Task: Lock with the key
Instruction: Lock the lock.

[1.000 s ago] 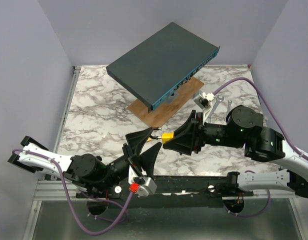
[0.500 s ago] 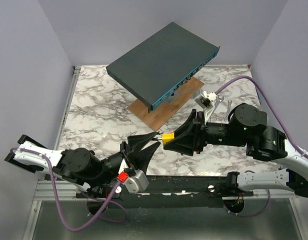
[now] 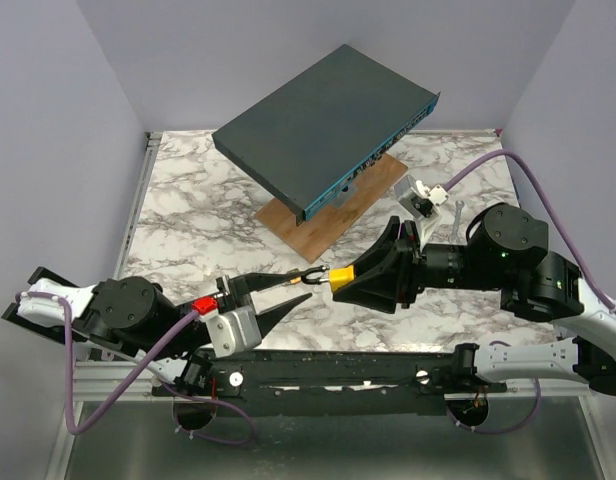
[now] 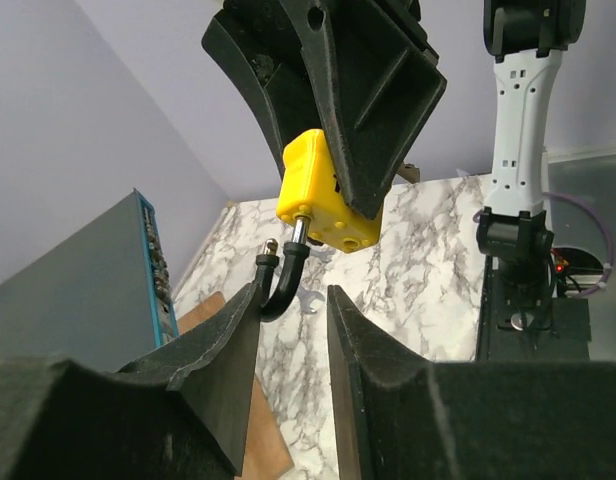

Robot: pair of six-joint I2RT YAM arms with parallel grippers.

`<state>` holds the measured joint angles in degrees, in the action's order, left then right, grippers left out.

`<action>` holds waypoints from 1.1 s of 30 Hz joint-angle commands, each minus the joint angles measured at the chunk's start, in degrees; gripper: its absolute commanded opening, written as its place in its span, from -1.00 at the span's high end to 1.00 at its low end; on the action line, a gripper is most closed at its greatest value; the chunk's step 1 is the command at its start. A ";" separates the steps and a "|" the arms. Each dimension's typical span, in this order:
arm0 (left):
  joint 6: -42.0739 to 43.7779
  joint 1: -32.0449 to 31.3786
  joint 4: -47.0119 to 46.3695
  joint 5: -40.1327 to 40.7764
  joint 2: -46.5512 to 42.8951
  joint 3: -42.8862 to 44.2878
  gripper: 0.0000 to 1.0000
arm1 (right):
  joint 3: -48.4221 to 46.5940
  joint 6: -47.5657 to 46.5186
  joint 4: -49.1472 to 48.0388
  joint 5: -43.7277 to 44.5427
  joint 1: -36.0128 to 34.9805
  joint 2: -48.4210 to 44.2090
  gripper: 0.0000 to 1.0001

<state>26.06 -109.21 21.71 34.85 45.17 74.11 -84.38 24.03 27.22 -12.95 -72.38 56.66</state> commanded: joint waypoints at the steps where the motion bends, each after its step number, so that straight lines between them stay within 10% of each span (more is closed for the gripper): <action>1: -4.05 -0.05 0.99 -1.58 0.72 -1.51 0.34 | -1.63 -0.84 -5.68 -4.35 -0.07 -0.47 0.99; 33: -13.12 2.78 -5.44 -9.78 -3.86 -3.34 0.21 | -1.20 -0.82 -8.68 -7.22 -0.07 0.46 0.99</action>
<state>15.81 -106.56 16.32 28.69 40.84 71.22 -84.36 23.92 23.38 -19.73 -72.38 57.78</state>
